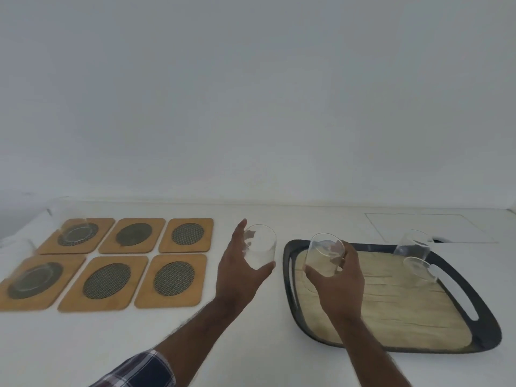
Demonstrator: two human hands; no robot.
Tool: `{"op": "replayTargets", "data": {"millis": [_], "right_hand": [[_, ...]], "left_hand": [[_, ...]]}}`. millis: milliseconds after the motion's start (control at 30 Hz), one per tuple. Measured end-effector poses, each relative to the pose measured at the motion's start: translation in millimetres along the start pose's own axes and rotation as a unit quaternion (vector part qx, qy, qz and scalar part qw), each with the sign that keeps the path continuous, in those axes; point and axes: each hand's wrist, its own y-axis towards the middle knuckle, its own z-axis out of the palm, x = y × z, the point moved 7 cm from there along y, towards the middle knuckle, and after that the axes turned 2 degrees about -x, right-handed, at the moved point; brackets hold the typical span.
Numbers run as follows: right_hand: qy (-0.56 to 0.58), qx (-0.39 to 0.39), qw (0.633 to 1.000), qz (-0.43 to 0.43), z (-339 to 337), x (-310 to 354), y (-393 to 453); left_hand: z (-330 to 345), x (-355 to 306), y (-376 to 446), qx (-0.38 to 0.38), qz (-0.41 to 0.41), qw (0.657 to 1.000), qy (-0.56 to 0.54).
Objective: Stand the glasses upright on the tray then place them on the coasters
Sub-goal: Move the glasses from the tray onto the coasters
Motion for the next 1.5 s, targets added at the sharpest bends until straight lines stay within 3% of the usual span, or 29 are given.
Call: {"op": "replayTargets", "data": {"millis": [367,767,1033,1500], "right_hand": [[0.032,0.086,0.995,-0.034,86.2,54.1,-54.4],[0.040,0.141,0.987,-0.057,176.4,89.7,-105.0],[0.038,0.157,0.985,-0.060,221.3,101.2,-122.0],[0.024,0.162,0.985,-0.048,268.2,107.4,-129.1]], "left_hand": [[-141.8,46.5,-10.9,-0.093,-0.060,0.994,0.019],[-254.1,113.5,-9.8,-0.151,-0.092,0.981,0.076],[-290.5,154.0,3.2,-0.141,-0.102,0.984,0.042],[-292.4,200.8,28.9,-0.090,-0.112,0.989,0.015]]}}
